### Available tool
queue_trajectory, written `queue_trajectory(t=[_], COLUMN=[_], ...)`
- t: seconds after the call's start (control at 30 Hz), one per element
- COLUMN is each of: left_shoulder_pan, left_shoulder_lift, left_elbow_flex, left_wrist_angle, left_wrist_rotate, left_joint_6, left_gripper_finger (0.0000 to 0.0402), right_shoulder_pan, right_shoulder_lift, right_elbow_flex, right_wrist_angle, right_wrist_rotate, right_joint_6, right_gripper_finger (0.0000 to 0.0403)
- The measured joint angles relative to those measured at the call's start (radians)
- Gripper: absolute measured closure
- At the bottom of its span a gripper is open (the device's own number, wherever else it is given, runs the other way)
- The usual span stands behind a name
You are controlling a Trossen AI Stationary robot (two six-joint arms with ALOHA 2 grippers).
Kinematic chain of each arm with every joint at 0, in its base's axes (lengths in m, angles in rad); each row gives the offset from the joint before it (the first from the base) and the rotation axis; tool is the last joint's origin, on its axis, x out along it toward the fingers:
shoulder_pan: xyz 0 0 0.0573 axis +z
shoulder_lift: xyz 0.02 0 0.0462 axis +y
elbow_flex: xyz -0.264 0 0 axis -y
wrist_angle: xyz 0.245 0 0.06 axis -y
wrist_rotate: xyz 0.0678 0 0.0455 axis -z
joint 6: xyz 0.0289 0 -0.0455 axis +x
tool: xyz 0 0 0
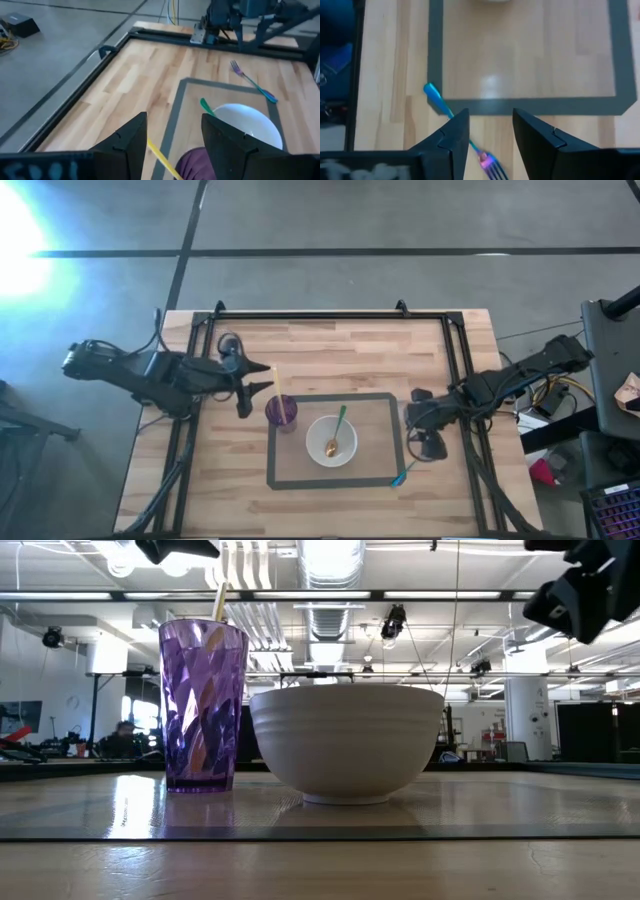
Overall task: Pick & Place Utensil
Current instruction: Put the blue fork into the white bowl
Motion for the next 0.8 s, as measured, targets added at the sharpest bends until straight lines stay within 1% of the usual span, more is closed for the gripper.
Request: queue_trajectory(t=[0.13,0.27,0.53,0.67,0.8], left_shoulder_pan=[-0.001,-0.003,-0.018,-0.035,-0.055], left_shoulder_lift=[0.041,0.076,0.109,0.114,0.115], left_elbow_flex=[0.0,0.002,0.029,0.048,0.061], left_wrist_angle=[0.023,0.036,0.036,0.037,0.037], left_wrist_rotate=[0.021,0.048,0.051,0.05,0.051], left_joint_6=[0.0,0.0,-0.001,0.0,0.001], left_gripper_finger=[0.022,0.022,0.022,0.022,0.022], right_shoulder_pan=[0.047,0.092,0.157,0.186,0.206], right_shoulder_lift=[0.0,0.0,0.0,0.037,0.112], right_elbow_flex=[-0.033,-0.062,-0.074,-0.071,-0.051], right_wrist_angle=[0.012,0.072,0.153,0.19,0.19], right_wrist_rotate=[0.001,0.003,0.018,0.041,0.041], right_joint_6=[0.003,0.011,0.012,0.011,0.011], right_gripper_finger=[0.0251,0.025,0.025,0.025,0.025])
